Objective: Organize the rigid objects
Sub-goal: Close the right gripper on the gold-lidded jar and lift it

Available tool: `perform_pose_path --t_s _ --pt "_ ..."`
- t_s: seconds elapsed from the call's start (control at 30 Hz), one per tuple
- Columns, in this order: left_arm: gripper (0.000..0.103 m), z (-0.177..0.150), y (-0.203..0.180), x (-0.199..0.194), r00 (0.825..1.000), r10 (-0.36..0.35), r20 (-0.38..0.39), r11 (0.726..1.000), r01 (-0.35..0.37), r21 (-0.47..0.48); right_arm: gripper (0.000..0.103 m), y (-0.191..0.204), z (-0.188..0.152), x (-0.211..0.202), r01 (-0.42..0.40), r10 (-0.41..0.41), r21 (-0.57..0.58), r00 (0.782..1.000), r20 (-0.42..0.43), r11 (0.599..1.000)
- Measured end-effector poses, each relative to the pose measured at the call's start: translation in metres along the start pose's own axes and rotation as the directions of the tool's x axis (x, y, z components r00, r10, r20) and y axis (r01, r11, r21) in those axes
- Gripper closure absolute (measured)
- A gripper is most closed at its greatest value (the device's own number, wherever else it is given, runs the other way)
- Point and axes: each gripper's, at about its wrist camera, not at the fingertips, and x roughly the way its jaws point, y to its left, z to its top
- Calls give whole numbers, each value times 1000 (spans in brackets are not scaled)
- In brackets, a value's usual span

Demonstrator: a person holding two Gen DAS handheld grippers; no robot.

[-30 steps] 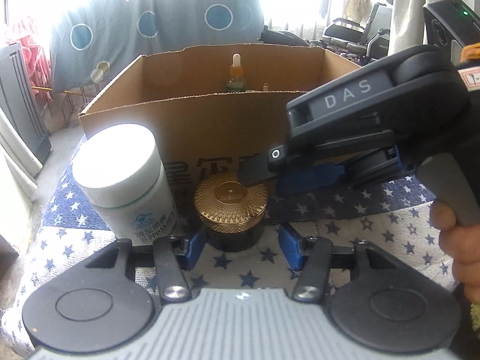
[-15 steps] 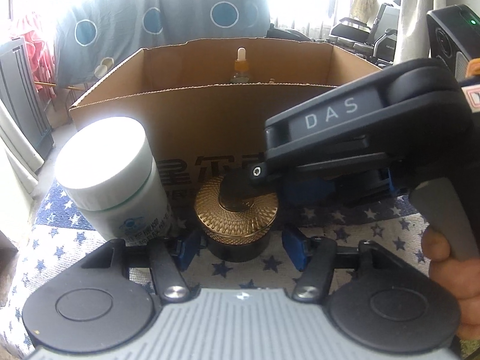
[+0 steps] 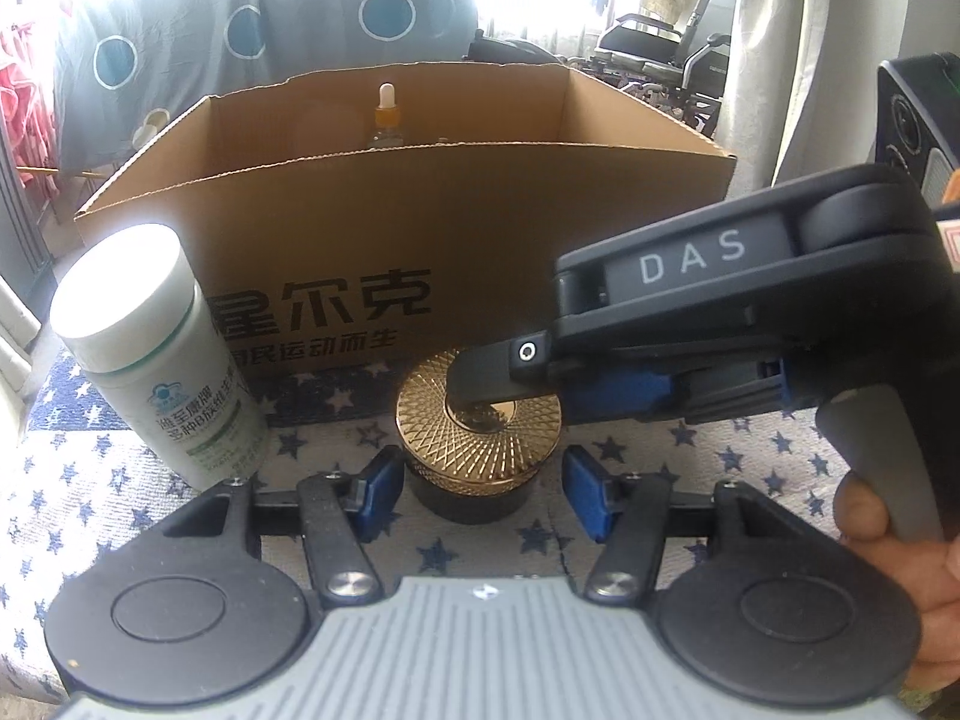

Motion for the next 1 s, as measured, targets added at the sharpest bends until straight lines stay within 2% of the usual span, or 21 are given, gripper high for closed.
perform_pose_path --t_s 0.5,1.0 --pt "46 -4 -23 -4 996 -85 -39 996 86 31 61 -21 -17 -39 46 -47 38 998 35 998" --pt "46 -6 -28 -4 995 -95 -37 992 97 75 59 -31 -19 -47 34 -37 67 999 37 997"
